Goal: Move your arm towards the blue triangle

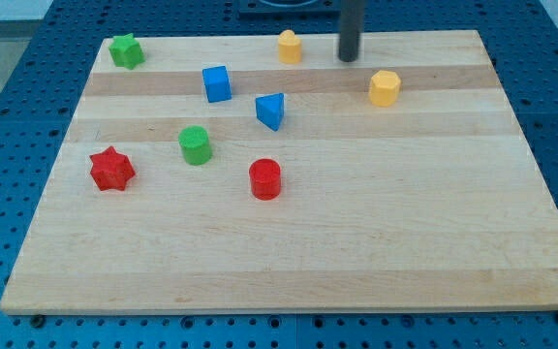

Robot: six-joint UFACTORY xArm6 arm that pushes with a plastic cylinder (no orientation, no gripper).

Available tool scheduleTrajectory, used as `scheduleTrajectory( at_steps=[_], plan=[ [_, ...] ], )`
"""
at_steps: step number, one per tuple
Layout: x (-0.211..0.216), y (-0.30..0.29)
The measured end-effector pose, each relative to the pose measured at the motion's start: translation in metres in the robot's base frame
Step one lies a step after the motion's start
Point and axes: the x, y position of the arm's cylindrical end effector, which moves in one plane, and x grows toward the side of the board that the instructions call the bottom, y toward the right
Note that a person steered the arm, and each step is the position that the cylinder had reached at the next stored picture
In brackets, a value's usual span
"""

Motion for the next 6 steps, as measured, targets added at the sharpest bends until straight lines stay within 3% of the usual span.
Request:
scheduleTrajectory(
  at_steps=[1,6],
  plan=[
    [0.013,0.02],
    [0.056,-0.145]
  ],
)
